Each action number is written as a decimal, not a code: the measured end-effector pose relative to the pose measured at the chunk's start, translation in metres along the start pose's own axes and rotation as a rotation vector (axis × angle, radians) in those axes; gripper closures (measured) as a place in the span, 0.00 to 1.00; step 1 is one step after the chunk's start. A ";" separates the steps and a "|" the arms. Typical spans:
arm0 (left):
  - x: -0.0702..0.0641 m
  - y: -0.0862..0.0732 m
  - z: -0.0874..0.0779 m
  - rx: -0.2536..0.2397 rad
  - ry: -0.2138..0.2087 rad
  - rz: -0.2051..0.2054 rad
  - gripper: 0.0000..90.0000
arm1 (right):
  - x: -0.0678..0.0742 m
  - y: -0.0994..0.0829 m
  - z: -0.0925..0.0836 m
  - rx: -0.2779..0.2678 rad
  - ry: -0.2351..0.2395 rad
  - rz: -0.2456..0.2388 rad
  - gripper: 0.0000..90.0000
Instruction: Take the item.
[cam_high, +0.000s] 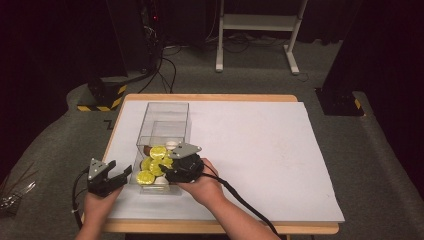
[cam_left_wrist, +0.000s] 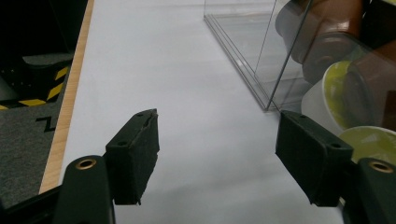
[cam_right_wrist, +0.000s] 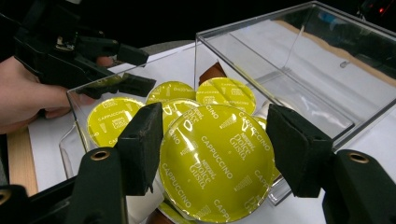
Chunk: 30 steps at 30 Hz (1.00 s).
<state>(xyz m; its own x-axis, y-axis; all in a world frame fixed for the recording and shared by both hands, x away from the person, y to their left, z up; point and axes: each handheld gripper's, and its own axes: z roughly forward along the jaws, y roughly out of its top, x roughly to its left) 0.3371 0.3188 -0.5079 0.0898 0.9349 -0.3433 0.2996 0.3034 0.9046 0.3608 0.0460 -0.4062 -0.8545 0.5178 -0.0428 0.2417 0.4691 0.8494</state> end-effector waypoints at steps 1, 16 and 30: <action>0.000 0.000 0.000 0.001 0.001 0.003 0.33 | 0.000 0.001 -0.002 -0.007 0.001 -0.002 0.43; -0.002 -0.002 -0.002 0.007 -0.021 0.030 0.26 | -0.006 0.002 -0.015 -0.078 -0.003 0.006 0.43; -0.003 -0.002 0.000 0.008 -0.014 0.028 0.21 | -0.008 -0.001 -0.030 -0.103 -0.043 -0.013 0.43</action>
<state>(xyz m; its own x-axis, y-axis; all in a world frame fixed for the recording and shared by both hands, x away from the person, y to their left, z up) 0.3359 0.3160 -0.5084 0.1115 0.9404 -0.3211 0.3039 0.2754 0.9120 0.3534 0.0199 -0.3906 -0.8360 0.5436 -0.0752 0.1802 0.4014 0.8980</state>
